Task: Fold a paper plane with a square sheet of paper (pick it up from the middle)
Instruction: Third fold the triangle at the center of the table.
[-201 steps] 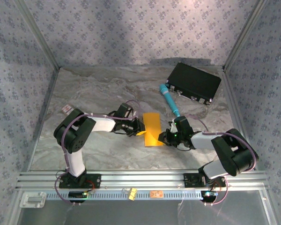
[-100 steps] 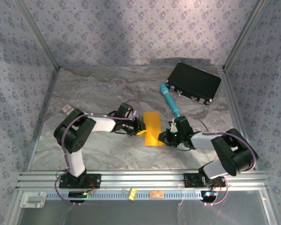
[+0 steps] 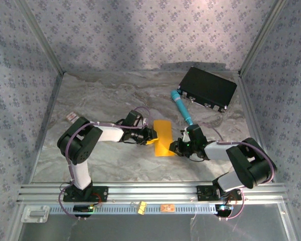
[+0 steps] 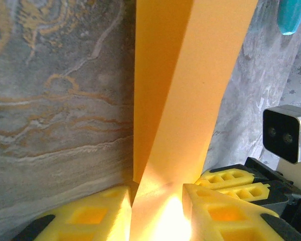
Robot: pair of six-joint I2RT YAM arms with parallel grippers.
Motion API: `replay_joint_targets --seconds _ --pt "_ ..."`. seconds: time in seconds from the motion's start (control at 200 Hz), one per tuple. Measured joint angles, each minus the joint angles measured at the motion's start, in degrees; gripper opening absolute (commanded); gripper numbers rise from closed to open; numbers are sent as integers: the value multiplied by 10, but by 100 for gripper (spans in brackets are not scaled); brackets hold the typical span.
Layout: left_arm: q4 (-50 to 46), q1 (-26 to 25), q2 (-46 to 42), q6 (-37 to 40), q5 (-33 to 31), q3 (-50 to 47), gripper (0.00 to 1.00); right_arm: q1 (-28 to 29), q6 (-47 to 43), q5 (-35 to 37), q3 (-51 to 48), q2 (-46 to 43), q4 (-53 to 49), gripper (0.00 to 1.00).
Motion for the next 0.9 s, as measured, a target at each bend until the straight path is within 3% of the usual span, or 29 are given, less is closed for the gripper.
replay_joint_targets --seconds 0.245,0.899 --pt "-1 -2 -4 1 -9 -2 37 0 2 0 -1 0 2 13" --pt "-17 -2 -11 15 -9 -1 29 0 2 0 -1 0 2 13"
